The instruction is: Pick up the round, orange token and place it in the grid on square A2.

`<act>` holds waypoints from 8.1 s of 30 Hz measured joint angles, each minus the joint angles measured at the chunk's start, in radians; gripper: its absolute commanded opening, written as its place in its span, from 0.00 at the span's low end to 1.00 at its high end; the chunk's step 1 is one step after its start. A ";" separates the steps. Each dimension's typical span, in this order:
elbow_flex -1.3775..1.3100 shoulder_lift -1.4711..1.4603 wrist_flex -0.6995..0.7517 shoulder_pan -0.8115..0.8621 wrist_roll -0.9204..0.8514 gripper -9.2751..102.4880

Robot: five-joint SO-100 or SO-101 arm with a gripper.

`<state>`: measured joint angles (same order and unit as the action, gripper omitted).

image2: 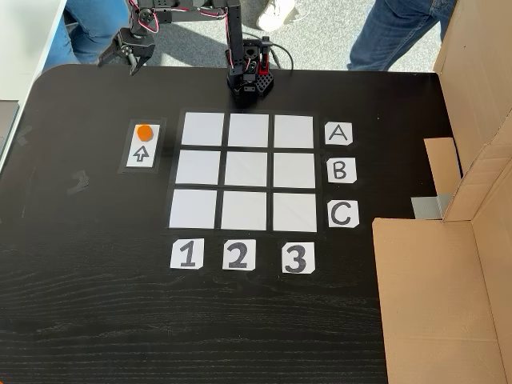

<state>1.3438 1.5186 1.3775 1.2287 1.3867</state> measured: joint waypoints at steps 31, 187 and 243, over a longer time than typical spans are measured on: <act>0.000 -0.097 0.008 -0.244 -0.005 0.47; 0.776 0.824 0.173 -0.769 -1.170 0.08; 1.365 0.848 -0.190 -1.071 -1.264 0.46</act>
<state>2.7090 2.3669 1.1873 0.1580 0.1227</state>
